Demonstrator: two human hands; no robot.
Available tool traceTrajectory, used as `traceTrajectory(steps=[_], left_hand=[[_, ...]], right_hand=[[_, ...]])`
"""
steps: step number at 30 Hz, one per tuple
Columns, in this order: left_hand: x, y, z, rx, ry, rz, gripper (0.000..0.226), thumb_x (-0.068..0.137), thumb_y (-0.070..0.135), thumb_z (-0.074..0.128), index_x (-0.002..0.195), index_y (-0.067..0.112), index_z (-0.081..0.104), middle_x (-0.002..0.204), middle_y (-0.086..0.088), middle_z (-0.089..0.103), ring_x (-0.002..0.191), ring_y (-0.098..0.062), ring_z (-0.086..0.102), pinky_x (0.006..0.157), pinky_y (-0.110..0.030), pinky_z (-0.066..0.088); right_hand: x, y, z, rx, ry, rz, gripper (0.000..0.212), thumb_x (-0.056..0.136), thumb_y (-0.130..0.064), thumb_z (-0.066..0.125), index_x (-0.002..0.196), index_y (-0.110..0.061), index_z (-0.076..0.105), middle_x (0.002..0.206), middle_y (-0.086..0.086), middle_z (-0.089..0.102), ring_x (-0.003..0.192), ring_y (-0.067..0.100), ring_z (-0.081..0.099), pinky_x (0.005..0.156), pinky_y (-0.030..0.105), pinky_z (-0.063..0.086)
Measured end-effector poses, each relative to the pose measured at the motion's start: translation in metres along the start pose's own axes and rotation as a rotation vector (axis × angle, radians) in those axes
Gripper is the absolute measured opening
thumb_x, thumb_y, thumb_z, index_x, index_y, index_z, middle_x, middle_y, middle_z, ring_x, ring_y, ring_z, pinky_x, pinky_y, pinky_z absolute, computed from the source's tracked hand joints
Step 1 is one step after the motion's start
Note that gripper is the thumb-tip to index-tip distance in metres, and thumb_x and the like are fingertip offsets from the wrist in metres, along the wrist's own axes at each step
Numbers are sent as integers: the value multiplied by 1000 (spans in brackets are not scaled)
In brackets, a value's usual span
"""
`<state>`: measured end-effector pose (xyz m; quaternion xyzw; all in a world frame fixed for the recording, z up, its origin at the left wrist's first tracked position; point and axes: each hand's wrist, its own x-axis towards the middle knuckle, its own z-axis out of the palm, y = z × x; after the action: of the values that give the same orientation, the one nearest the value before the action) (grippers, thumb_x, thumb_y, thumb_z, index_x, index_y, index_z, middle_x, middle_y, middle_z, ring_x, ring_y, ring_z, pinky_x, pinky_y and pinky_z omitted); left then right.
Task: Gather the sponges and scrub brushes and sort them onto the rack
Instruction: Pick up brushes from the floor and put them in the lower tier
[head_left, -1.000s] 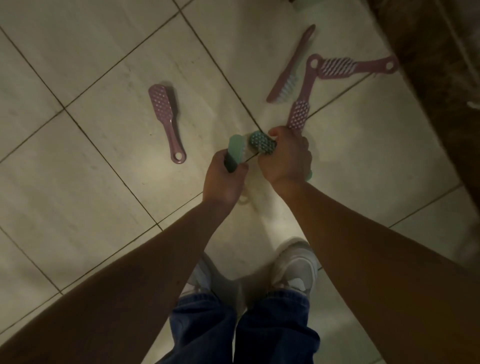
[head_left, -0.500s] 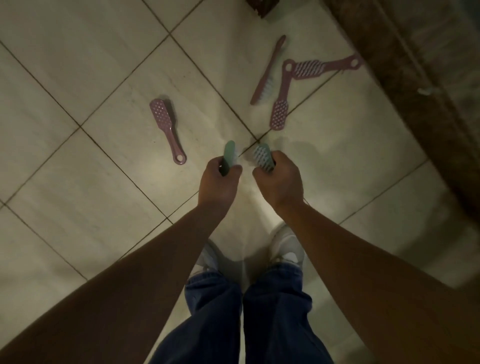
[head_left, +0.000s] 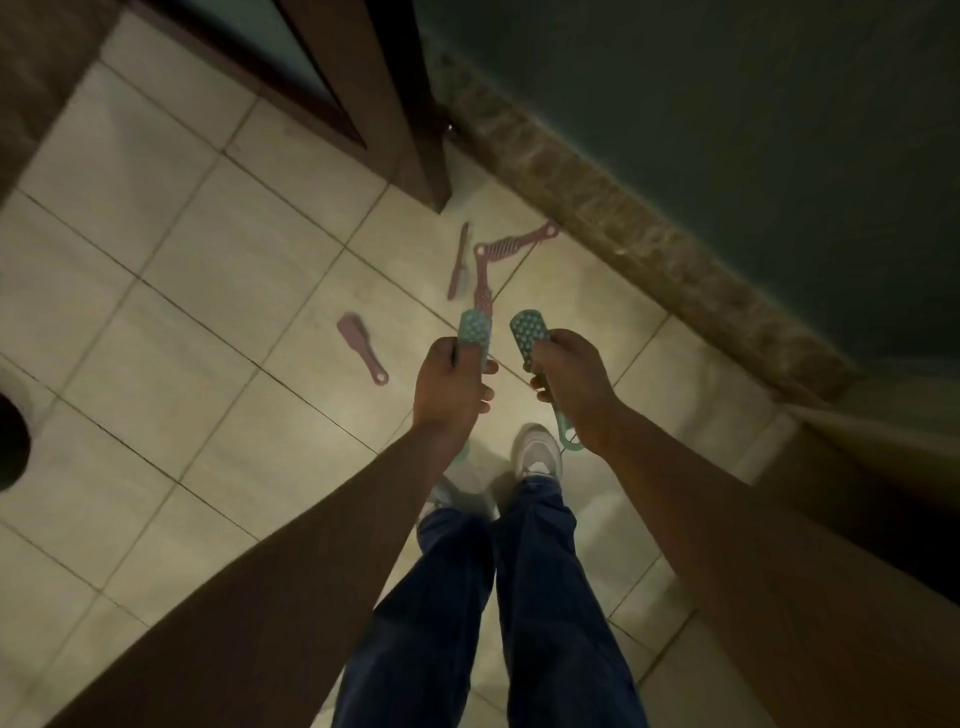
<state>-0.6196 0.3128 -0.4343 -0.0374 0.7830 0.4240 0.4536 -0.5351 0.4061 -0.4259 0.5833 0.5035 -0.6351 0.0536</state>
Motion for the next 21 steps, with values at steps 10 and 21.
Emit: traceTrajectory(steps=[10, 21], left_hand=[[-156, 132, -21, 187, -48, 157, 25, 88, 16, 53, 64, 8, 47, 62, -7, 39, 60, -14, 35, 47, -22, 27], [-268, 214, -18, 178, -81, 321, 9, 93, 18, 57, 97, 18, 65, 83, -4, 61, 63, -10, 49, 48, -17, 41]], right_hand=[[-165, -107, -75, 101, 135, -24, 10, 86, -4, 49, 84, -2, 58, 74, 13, 52, 66, 21, 48, 62, 33, 38], [-281, -155, -142, 100, 183, -190, 7, 89, -18, 63, 90, -15, 69, 63, -3, 54, 53, 11, 46, 51, 25, 39]])
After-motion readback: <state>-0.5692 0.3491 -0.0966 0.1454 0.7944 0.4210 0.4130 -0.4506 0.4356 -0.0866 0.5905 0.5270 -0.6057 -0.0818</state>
